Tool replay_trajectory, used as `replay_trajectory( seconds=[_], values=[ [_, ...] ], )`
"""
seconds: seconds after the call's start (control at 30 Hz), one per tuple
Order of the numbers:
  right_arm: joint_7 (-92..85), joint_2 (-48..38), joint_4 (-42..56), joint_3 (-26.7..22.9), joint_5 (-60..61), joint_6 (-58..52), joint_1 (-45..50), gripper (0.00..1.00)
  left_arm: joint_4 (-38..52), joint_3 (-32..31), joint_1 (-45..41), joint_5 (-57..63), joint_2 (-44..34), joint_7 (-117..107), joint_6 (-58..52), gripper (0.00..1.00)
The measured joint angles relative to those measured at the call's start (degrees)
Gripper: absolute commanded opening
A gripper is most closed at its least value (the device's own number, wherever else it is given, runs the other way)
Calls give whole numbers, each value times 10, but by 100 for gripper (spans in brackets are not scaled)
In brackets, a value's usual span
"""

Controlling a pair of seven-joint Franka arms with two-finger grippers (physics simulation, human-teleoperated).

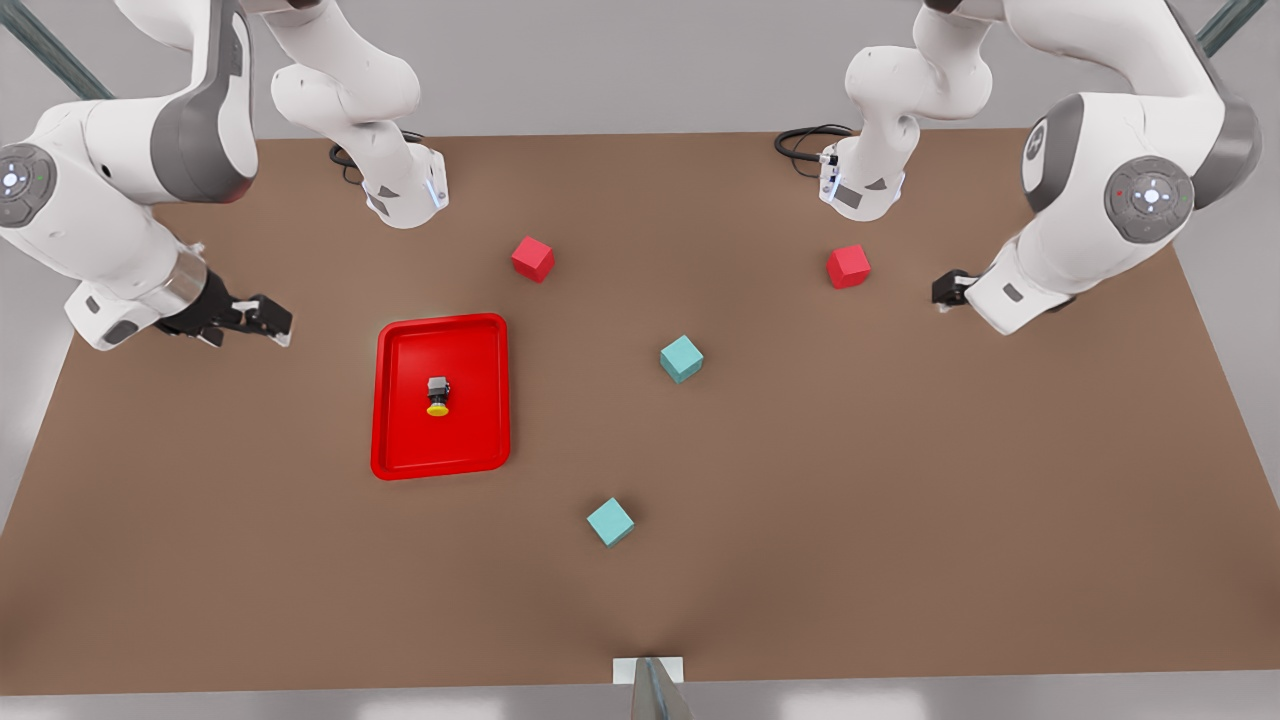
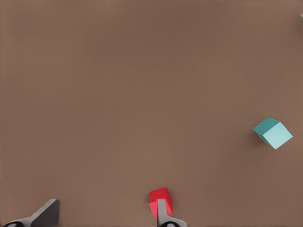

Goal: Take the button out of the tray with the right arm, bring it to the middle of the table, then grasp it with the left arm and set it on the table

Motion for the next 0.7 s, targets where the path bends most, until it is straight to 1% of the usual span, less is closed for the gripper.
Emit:
replay_trajectory(
  seconds=[0.07,0.17,0.23,0.3,0.33,0.4,0.5,0.7],
  values=[
    [1,2,-12,0,0,6,-3,100,0,-1,-1,6,-1,0,6,100],
    [3,60,-104,1,1,17,-2,100,0,-1,-2,11,-1,0,11,100],
    [4,86,-200,4,2,60,5,100,0,-1,-2,13,-1,0,14,100],
    [5,115,-276,9,3,129,10,100,0,-1,-2,14,-1,0,16,100],
    [5,128,-297,9,3,165,14,100,0,-1,-2,14,-1,0,16,100],
    [6,145,-314,10,3,225,31,100,0,-1,-2,14,-1,0,17,100],
    [7,155,-327,14,3,284,56,100,0,-1,-2,15,-1,0,18,100],
    [11,182,-329,20,16,343,78,100,0,-1,-2,15,-1,0,19,100]
  ],
)
